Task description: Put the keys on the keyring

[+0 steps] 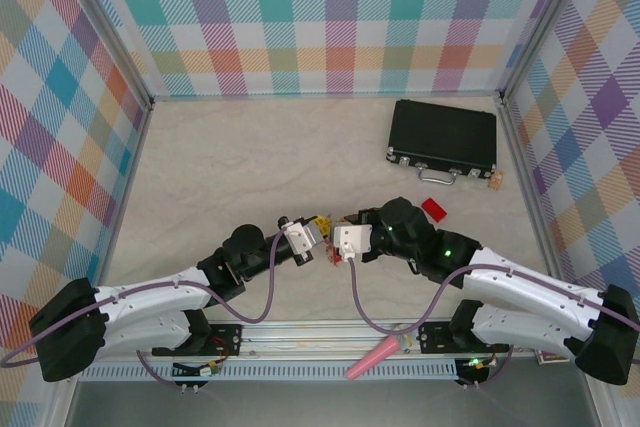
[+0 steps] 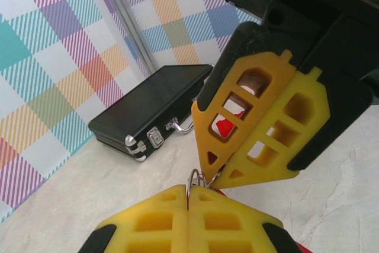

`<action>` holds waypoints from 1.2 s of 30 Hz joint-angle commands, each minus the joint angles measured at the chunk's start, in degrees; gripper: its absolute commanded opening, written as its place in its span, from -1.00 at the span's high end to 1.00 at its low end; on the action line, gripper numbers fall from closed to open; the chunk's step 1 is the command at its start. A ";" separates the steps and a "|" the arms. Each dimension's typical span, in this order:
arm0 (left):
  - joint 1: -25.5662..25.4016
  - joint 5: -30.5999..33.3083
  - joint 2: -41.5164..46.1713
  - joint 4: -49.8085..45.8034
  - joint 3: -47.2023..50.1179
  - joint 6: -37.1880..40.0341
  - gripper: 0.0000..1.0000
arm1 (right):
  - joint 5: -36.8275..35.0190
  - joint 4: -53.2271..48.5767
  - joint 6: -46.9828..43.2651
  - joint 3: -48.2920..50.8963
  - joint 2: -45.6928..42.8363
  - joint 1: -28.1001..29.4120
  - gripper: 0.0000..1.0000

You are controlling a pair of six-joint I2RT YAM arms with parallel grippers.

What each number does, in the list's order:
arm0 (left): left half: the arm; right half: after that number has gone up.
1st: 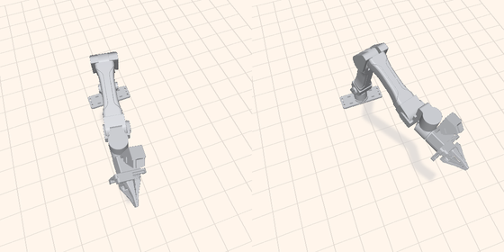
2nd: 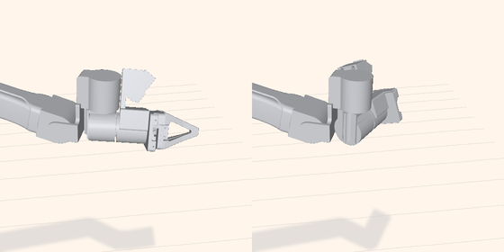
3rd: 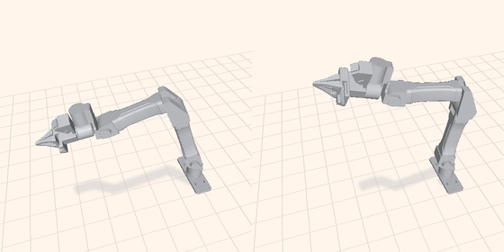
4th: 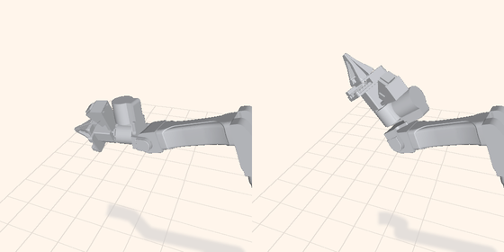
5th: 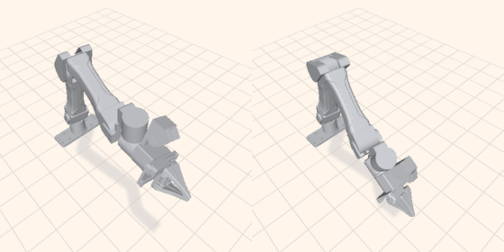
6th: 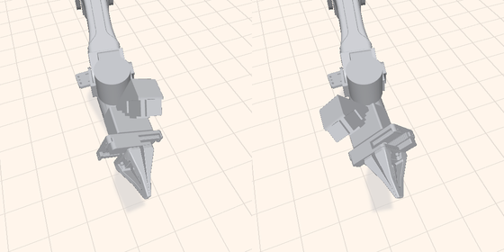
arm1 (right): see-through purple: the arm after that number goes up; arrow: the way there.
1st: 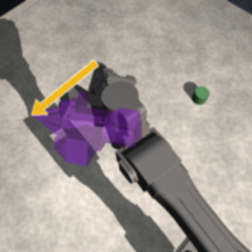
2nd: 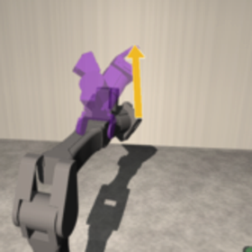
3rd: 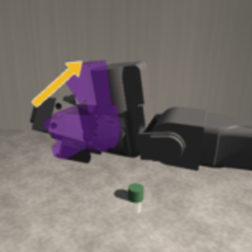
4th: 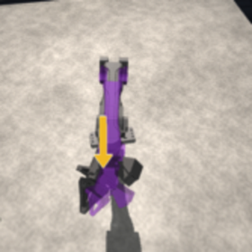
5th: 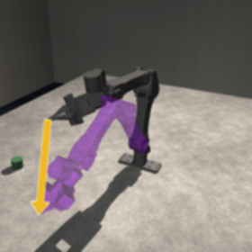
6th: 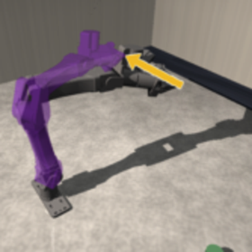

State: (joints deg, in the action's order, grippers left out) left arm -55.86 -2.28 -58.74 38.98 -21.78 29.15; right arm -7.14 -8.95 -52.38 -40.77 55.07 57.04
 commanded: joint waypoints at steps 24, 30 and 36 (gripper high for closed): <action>-0.32 0.90 -0.74 7.06 -1.51 -10.42 1.00 | -1.37 3.83 2.39 2.26 -2.30 1.21 1.00; -0.39 -2.08 -3.55 16.53 -1.50 -19.73 1.00 | -0.87 5.73 6.95 3.13 -4.11 1.19 1.00; -0.39 -2.94 -5.47 22.29 -2.27 -24.64 1.00 | -0.93 5.27 12.30 3.52 -6.16 1.23 0.93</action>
State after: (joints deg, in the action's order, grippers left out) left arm -55.86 -4.25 -64.03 52.53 -21.78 9.04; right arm -9.04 -4.51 -44.60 -38.20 50.19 57.63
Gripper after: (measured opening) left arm 0.045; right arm 0.048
